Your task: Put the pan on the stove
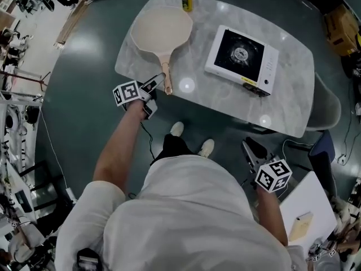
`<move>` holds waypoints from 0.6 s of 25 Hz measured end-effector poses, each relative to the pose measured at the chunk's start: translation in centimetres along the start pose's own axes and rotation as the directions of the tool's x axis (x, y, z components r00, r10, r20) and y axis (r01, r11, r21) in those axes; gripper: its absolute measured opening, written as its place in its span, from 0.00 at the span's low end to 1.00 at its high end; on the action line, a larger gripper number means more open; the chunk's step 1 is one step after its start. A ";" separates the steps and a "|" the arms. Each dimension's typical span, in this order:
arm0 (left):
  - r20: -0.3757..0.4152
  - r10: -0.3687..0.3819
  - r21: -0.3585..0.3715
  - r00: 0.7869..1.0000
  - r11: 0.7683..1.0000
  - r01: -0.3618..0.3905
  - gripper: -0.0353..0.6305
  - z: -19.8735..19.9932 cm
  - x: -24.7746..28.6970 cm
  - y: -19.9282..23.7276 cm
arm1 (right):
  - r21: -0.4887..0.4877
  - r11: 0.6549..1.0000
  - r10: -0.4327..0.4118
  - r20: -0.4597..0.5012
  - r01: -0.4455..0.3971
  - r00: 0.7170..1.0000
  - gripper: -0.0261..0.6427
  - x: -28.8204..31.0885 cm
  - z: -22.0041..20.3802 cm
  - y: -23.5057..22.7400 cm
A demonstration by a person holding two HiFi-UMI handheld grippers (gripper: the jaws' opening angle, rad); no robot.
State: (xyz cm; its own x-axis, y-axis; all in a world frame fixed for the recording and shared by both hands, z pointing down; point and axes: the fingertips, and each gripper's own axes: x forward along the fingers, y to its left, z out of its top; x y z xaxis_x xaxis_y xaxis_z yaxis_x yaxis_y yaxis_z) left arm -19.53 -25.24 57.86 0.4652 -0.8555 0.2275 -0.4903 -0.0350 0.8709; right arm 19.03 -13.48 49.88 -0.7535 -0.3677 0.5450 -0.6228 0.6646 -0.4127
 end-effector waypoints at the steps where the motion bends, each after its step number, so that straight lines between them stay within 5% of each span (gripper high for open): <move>1: -0.014 -0.013 -0.016 1.000 1.000 0.013 0.48 0.1 0.8 0.5 | 0.007 1.000 -0.011 -0.006 0.012 1.000 0.16 0.4 0.4 -0.2; 12: -0.124 -0.241 -0.198 0.963 0.957 0.214 0.48 -0.3 7.5 1.7 | 0.070 0.989 -0.130 -0.010 0.130 0.991 0.16 4.0 4.4 0.6; 15: -0.138 -0.296 -0.237 0.945 0.936 0.259 0.36 -0.3 8.4 1.5 | 0.079 0.985 -0.151 -0.017 0.152 0.988 0.16 4.8 4.5 1.2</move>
State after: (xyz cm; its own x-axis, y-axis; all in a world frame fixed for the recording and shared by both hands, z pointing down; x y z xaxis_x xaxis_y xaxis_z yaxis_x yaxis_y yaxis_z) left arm -16.15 -32.32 61.24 0.6865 -0.7269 0.0174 -0.1640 -0.1315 0.9777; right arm 13.78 -17.35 48.74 -0.6470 -0.4524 0.6138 -0.7448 0.5473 -0.3817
